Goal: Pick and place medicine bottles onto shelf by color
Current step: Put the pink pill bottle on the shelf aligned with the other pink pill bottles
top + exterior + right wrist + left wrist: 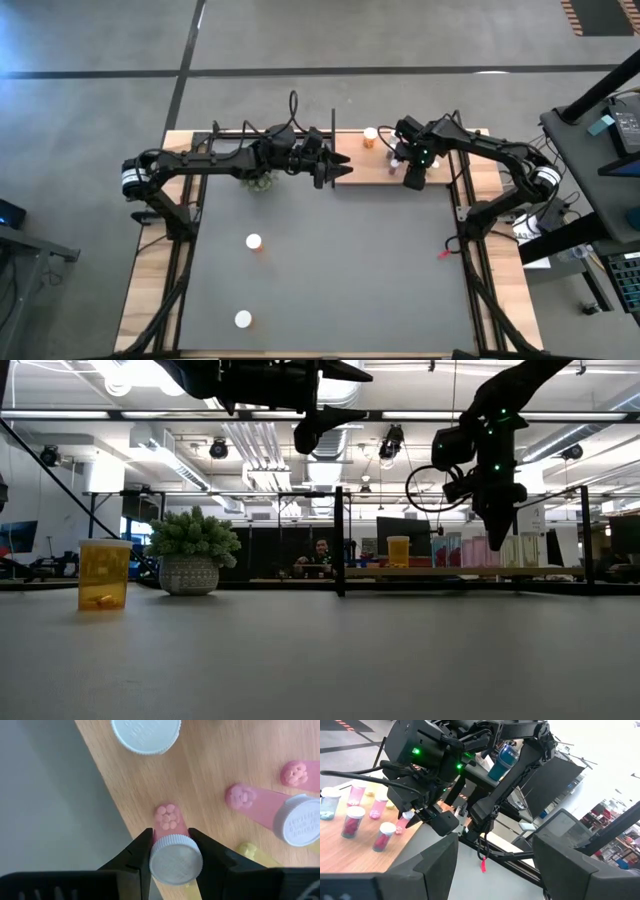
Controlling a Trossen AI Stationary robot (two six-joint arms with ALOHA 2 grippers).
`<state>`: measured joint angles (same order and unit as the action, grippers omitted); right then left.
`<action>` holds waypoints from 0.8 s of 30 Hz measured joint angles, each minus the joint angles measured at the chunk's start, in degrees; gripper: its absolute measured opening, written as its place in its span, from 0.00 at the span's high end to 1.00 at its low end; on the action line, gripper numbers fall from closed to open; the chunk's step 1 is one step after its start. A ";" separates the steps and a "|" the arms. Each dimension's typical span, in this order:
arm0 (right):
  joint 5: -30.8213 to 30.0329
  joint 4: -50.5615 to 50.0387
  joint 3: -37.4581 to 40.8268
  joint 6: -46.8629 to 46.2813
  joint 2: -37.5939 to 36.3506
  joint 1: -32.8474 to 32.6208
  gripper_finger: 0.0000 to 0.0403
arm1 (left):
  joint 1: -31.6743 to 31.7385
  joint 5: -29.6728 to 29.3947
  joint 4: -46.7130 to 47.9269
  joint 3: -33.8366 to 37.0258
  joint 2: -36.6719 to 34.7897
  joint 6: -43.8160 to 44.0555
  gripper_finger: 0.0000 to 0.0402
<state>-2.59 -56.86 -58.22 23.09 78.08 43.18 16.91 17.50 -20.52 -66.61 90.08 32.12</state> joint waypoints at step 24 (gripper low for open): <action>-0.47 -0.18 -1.30 -2.15 0.00 0.00 0.57 | 0.00 0.00 0.03 0.00 0.00 0.00 0.40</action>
<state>-3.06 -57.04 -59.52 20.94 78.08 43.18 16.91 17.50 -20.49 -66.61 90.08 32.12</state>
